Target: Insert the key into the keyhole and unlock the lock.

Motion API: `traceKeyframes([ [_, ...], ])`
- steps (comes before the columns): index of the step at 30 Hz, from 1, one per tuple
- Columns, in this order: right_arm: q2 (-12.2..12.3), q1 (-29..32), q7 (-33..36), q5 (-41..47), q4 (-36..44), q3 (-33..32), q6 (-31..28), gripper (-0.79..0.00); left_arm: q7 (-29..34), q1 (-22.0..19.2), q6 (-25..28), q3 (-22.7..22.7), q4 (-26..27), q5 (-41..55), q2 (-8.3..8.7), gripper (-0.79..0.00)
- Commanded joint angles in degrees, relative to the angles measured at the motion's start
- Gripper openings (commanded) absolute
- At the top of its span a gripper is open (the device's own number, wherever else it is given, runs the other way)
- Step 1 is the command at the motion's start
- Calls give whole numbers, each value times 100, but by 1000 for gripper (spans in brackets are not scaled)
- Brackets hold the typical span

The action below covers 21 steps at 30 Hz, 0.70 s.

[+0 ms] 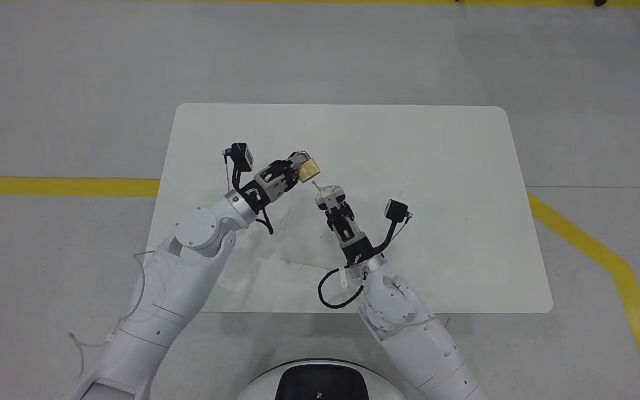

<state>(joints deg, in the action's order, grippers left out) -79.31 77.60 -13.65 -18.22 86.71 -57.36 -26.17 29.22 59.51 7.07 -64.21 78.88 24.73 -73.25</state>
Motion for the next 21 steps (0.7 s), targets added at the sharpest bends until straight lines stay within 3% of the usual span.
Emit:
traceKeyframes([
  [1,-8,-2,7,-13,-7,-7,31,-785,-7,16,22,0,16,-38,-2,-785],
  [21,-129,-64,-247,-220,-103,-27,329,-785,-238,130,87,20,180,-543,-34,-785],
])
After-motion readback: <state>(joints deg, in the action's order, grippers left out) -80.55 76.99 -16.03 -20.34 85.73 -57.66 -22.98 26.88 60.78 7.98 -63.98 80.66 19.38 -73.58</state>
